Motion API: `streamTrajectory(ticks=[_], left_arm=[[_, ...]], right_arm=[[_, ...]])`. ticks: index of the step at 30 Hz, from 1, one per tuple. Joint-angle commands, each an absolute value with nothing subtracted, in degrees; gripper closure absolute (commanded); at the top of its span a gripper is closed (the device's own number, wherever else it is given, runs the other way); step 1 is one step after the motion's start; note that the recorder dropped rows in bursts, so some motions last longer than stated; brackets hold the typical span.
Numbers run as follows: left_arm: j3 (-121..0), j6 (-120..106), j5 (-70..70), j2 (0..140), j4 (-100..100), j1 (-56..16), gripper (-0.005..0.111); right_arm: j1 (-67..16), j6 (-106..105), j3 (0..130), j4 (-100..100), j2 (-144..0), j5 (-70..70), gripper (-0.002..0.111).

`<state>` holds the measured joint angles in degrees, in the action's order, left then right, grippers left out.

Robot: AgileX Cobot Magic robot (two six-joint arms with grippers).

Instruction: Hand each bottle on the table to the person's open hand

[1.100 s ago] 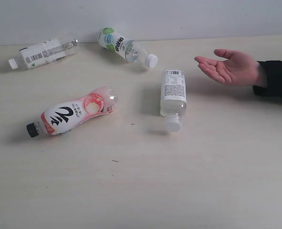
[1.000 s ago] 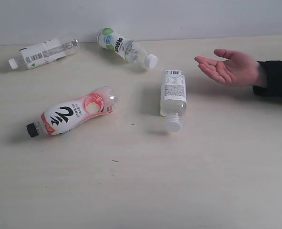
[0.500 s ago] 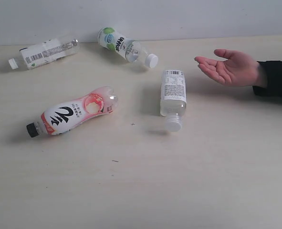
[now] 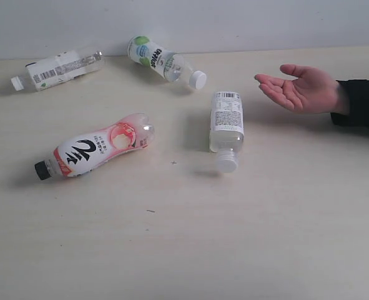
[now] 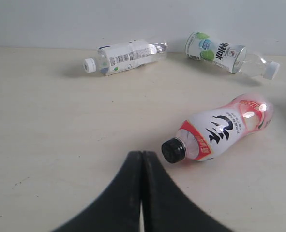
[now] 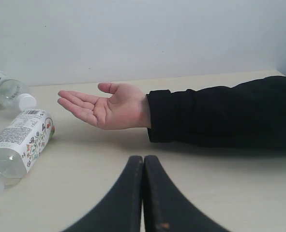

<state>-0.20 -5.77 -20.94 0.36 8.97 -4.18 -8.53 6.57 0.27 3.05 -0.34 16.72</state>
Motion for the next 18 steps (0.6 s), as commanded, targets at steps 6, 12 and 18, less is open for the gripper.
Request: streamTrajectory(ticks=[6,12,18], left_arm=[[0.0,-5.5,-20.4,0.0,8.7,-4.0,0.107],[0.0,-5.5,-20.4,0.0,8.7,-4.0,0.107],[0.0,-7.2,-17.1,0.0,7.7,-4.0,0.107]], right_arm=[[-8.2,6.0,0.0,3.1,0.0,16.5,0.108],[-8.2,6.0,0.0,3.1,0.0,16.5,0.108],[-8.2,6.0,0.0,3.1,0.0,16.5,0.108]])
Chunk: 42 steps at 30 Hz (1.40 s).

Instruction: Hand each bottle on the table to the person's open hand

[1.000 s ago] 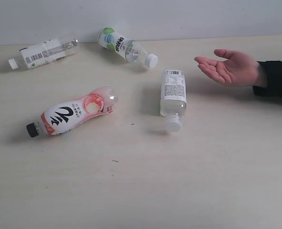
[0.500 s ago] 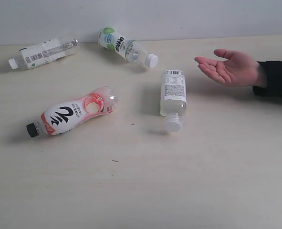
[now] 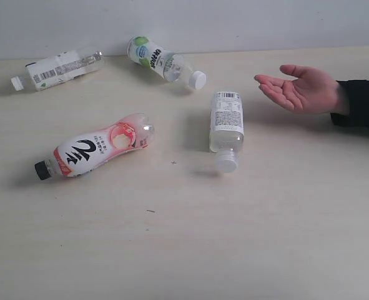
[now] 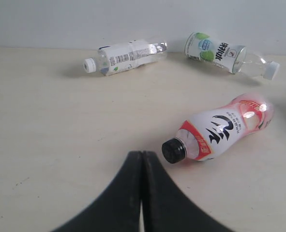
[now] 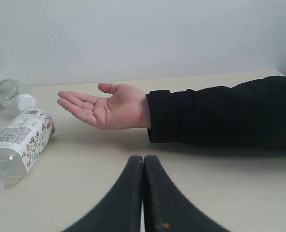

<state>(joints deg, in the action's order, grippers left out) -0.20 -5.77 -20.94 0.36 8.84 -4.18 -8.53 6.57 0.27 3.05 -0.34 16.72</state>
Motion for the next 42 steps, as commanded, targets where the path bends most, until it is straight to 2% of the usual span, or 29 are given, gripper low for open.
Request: streamTrajectory(ticks=[1,7,11,18,25,28,32,34,35,37,42], left_arm=[[0.0,-6.8,-14.4,0.0,9.5,-4.0,0.107],[0.0,-2.3,4.2,0.0,31.0,-4.0,0.107],[0.0,1.8,11.1,0.0,32.2,-4.0,0.107],[0.0,13.8,33.9,0.0,32.2,-4.0,0.107],[-0.9,15.9,37.5,0.0,32.2,-4.0,0.107],[-4.9,17.9,32.9,0.0,28.9,-4.0,0.107],[-11.1,19.5,29.9,7.8,25.7,-4.0,0.107],[-15.9,20.4,20.4,14.3,17.3,-4.0,0.107],[-20.9,22.1,10.2,20.8,8.5,-4.0,0.107],[-28.3,22.8,0.0,31.2,3.1,-4.0,0.107],[-45.3,12.8,-19.1,57.0,3.0,-4.1,0.107]], right_arm=[[-8.2,6.0,0.0,3.1,0.0,16.5,0.108],[-8.2,6.0,0.0,3.1,0.0,16.5,0.108],[-8.2,6.0,0.0,3.1,0.0,16.5,0.108],[-8.2,6.0,0.0,3.1,0.0,16.2,0.108],[-8.2,6.0,0.0,3.1,0.0,16.2,0.108],[-8.2,6.0,0.0,3.1,0.0,16.2,0.108],[-8.2,6.0,0.0,3.1,0.0,16.2,0.108],[-8.2,6.0,0.0,3.1,0.0,16.2,0.108],[-8.2,6.0,0.0,3.1,0.0,16.2,0.108],[-8.2,6.0,0.0,3.1,0.0,16.2,0.108],[-8.2,6.0,0.0,3.1,0.0,16.2,0.108]])
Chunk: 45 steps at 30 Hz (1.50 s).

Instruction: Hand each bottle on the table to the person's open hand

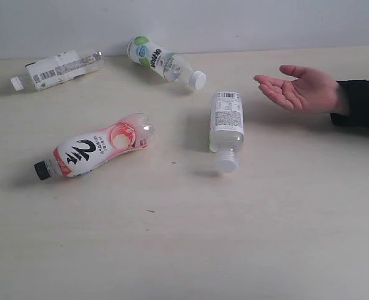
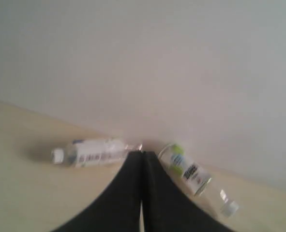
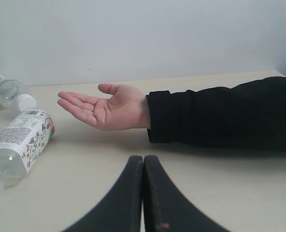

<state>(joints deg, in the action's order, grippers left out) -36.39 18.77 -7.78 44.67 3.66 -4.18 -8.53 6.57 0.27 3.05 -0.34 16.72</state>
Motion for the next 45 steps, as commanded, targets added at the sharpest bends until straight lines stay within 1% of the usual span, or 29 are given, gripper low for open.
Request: streamTrajectory(ticks=[1,4,5,8,10,12,16,17,18,19,24,26,28,30,32,40,45], left_arm=[[-47.8,11.5,-22.0,60.4,3.7,-4.1,0.107],[-54.7,5.5,-30.3,69.4,7.2,-4.1,0.107],[-59.2,0.0,-35.8,74.4,10.7,-4.1,0.107],[-66.6,-5.2,-42.4,81.2,13.9,-4.1,0.107],[-72.4,-9.2,-47.8,85.9,12.3,-4.1,0.107],[-82.4,-12.8,-55.8,92.1,7.1,-4.1,0.107],[-93.8,-16.9,-63.4,98.6,3.4,-4.1,0.107],[-100.1,-19.4,-66.2,102.8,2.4,-4.1,0.107],[-102.5,-20.9,-67.1,105.0,2.3,-4.0,0.107],[-108.4,-24.1,-68.5,109.5,1.7,-4.0,0.107],[-121.6,-29.8,-70.0,120.1,0.0,-4.0,0.106],[-126.6,-31.8,-70.0,124.1,0.0,-4.0,0.101],[-131.6,-33.0,-70.0,128.2,0.0,-4.0,0.093],[-135.5,-34.3,-70.0,131.5,0.0,-4.0,0.088],[-138.4,-34.8,-70.0,133.8,0.0,-3.9,0.086],[-140.7,-39.0,-70.0,135.7,1.1,-3.8,0.086],[-140.7,-38.5,-70.0,135.7,7.7,-4.2,0.086]], right_arm=[[-8.2,6.0,0.0,3.1,0.0,16.2,0.108],[-8.2,6.0,0.0,3.1,0.0,16.2,0.108],[-8.2,6.0,0.0,3.1,0.0,16.2,0.108],[-8.2,6.0,0.0,3.1,0.0,16.2,0.108],[-8.2,6.0,0.0,3.1,0.0,16.2,0.108],[-8.2,6.0,0.0,3.1,0.0,16.2,0.108],[-8.2,6.0,0.0,3.1,0.0,16.2,0.108],[-8.2,6.0,0.0,3.1,0.0,16.2,0.108],[-8.2,6.0,0.0,3.1,0.0,16.2,0.108],[-8.2,6.0,0.0,3.1,0.0,16.2,0.108],[-8.2,6.0,0.0,3.1,0.0,16.2,0.108],[-8.2,6.0,0.0,3.1,0.0,16.2,0.108],[-8.2,6.0,0.0,3.1,0.0,16.2,0.108],[-8.2,6.0,0.0,3.1,0.0,16.2,0.108],[-8.2,6.0,0.0,3.1,0.0,16.2,0.108],[-8.2,6.0,0.0,3.1,0.0,16.2,0.108],[-8.4,6.0,0.0,3.1,0.0,16.3,0.108]])
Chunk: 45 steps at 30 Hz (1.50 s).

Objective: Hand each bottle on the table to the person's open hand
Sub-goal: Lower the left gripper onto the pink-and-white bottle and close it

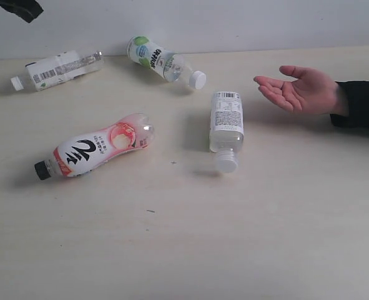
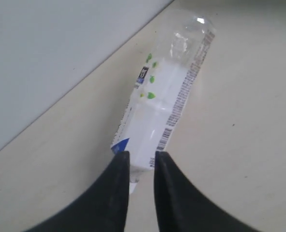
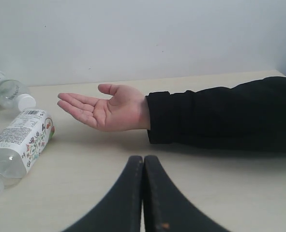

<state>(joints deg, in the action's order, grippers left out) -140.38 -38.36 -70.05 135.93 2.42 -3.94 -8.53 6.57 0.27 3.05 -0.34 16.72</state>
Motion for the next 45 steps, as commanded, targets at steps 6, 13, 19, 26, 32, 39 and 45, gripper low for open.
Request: streamTrajectory(ticks=[6,13,19,26,32,39,45], left_arm=[[-136.7,-39.0,-70.0,132.3,3.7,-8.2,0.086],[-116.8,-40.7,-70.0,119.6,2.7,-10.6,0.086],[-101.8,-48.4,-70.0,111.6,11.0,-11.4,0.069],[-93.5,-45.8,-70.0,109.8,12.2,-17.4,0.017],[-87.2,-44.9,-70.0,110.4,6.3,-23.9,0.025],[-87.1,-39.2,-68.3,110.7,6.6,-24.0,0.025],[-87.1,-39.1,-65.4,113.7,6.6,-24.0,0.019]], right_arm=[[-8.4,6.0,0.0,3.1,0.0,16.3,0.108],[-8.4,6.0,0.0,3.1,0.0,16.3,0.108],[-8.4,6.0,0.0,3.1,0.0,16.3,0.108],[-8.4,6.0,0.0,3.1,0.0,16.3,0.108],[-8.4,6.0,0.0,3.1,0.0,16.3,0.108],[-8.4,6.0,0.0,3.1,0.0,16.3,0.108],[-8.4,6.0,0.0,3.1,0.0,16.3,0.108]])
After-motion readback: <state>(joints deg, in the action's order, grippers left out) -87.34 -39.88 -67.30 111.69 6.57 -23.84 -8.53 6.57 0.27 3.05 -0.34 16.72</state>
